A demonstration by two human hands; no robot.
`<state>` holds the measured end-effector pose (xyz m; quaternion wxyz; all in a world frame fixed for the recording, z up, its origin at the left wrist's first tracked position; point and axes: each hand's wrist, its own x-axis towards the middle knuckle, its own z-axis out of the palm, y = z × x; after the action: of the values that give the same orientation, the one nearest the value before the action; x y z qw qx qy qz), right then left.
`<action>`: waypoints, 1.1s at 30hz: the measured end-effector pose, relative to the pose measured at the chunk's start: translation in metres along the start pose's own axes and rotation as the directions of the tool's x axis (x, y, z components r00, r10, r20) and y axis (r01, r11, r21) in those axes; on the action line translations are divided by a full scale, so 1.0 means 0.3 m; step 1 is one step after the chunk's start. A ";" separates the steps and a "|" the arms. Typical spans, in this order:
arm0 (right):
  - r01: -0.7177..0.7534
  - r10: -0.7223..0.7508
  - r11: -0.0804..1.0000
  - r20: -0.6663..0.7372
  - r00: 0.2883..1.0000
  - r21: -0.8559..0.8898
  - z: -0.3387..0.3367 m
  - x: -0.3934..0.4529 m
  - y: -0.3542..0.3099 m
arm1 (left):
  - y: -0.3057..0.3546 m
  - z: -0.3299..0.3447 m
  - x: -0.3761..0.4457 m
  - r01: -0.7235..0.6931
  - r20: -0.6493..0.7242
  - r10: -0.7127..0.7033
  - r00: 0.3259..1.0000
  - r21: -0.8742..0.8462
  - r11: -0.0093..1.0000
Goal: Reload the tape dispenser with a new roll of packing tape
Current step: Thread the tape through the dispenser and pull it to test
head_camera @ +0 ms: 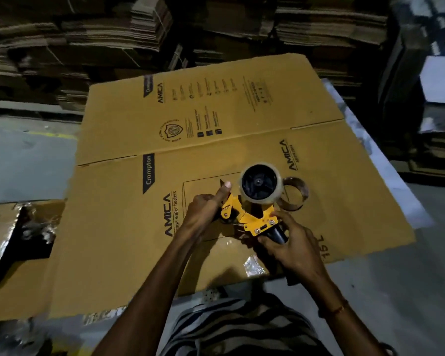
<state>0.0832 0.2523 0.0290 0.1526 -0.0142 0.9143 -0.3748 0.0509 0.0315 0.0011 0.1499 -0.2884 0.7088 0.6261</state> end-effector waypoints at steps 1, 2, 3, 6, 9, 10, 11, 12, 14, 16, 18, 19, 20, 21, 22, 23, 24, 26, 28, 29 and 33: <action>-0.004 0.005 1.000 -0.015 1.000 0.008 0.009 -0.015 -0.002 | -0.002 -0.001 0.009 -0.020 0.020 0.019 1.000 0.043 0.999; -0.005 0.006 1.000 -0.034 0.999 0.017 0.019 -0.029 0.001 | -0.004 -0.001 0.018 -0.042 0.038 0.039 0.998 0.086 0.995; 0.004 -0.003 1.000 -0.056 0.998 0.026 0.029 -0.042 0.007 | -0.003 0.001 0.022 -0.075 0.066 0.067 0.996 0.122 0.990; 0.043 -0.036 0.997 -0.128 0.991 0.059 0.048 -0.084 0.013 | 0.002 0.017 0.029 -0.138 0.142 0.113 0.983 0.184 0.973; 0.022 -0.018 1.000 -0.208 0.978 0.015 0.048 -0.131 0.004 | 0.003 0.045 0.021 -0.157 0.252 0.115 0.961 0.155 0.975; -0.001 -0.005 1.000 -0.233 0.973 -0.024 0.047 -0.145 0.001 | -0.002 0.057 0.015 -0.148 0.289 0.110 0.951 0.115 0.982; -0.032 0.017 0.998 -0.254 0.967 -0.055 0.047 -0.156 0.003 | -0.009 0.069 0.010 -0.133 0.322 0.103 0.941 0.074 0.988; -0.072 0.051 0.995 -0.269 0.962 -0.067 0.046 -0.168 0.005 | -0.020 0.081 0.008 -0.119 0.348 0.098 0.932 0.039 0.992; -0.138 0.121 0.989 -0.274 0.954 -0.044 0.053 -0.196 0.013 | -0.040 0.104 0.000 -0.098 0.396 0.098 0.913 -0.020 0.995; -0.212 0.201 0.977 -0.259 0.945 -0.014 0.065 -0.224 0.025 | -0.067 0.130 -0.003 -0.066 0.429 0.086 0.899 -0.060 0.996; -0.294 0.301 0.954 -0.242 0.922 0.066 0.081 -0.247 0.041 | -0.101 0.156 -0.005 -0.025 0.455 0.070 0.888 -0.104 0.994; -0.323 0.335 0.942 -0.223 0.915 0.093 0.093 -0.255 0.058 | -0.117 0.168 -0.009 0.003 0.467 0.061 0.882 -0.136 0.991; -0.352 0.367 0.929 -0.181 0.912 0.111 0.109 -0.262 0.079 | -0.135 0.179 -0.012 0.027 0.480 0.054 0.876 -0.160 0.987; -0.375 0.390 0.919 -0.140 0.910 0.124 0.123 -0.266 0.101 | -0.152 0.189 -0.014 0.045 0.494 0.050 0.868 -0.179 0.983; -0.401 0.417 0.905 -0.108 0.902 0.142 0.137 -0.273 0.124 | -0.167 0.197 -0.016 0.051 0.510 0.051 0.859 -0.185 0.981; -0.422 0.438 0.892 -0.084 0.895 0.160 0.145 -0.283 0.141 | -0.186 0.203 -0.015 0.052 0.526 0.058 0.848 -0.191 0.980; -0.436 0.452 0.882 -0.063 0.890 0.179 0.144 -0.292 0.141 | -0.205 0.206 -0.014 0.051 0.540 0.063 0.839 -0.193 0.980; -0.464 0.476 0.869 -0.037 0.879 0.175 0.137 -0.313 0.148 | -0.236 0.208 -0.011 0.050 0.547 0.062 0.835 -0.187 0.981; -0.459 0.467 0.878 -0.033 0.884 0.137 0.131 -0.331 0.157 | -0.252 0.209 -0.008 0.031 0.533 0.052 0.844 -0.145 0.989; -0.454 0.461 0.882 -0.029 0.887 0.125 0.130 -0.333 0.157 | -0.257 0.209 -0.007 0.022 0.528 0.039 0.848 -0.109 0.994; -0.456 0.463 0.884 -0.048 0.885 0.104 0.141 -0.334 0.169 | -0.242 0.225 -0.014 -0.013 0.519 0.025 0.854 -0.027 1.000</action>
<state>0.1953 0.2741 -0.0075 0.2047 0.2231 0.8787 -0.3691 0.0875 0.0947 -0.0663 0.3261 -0.1034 0.6378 0.6900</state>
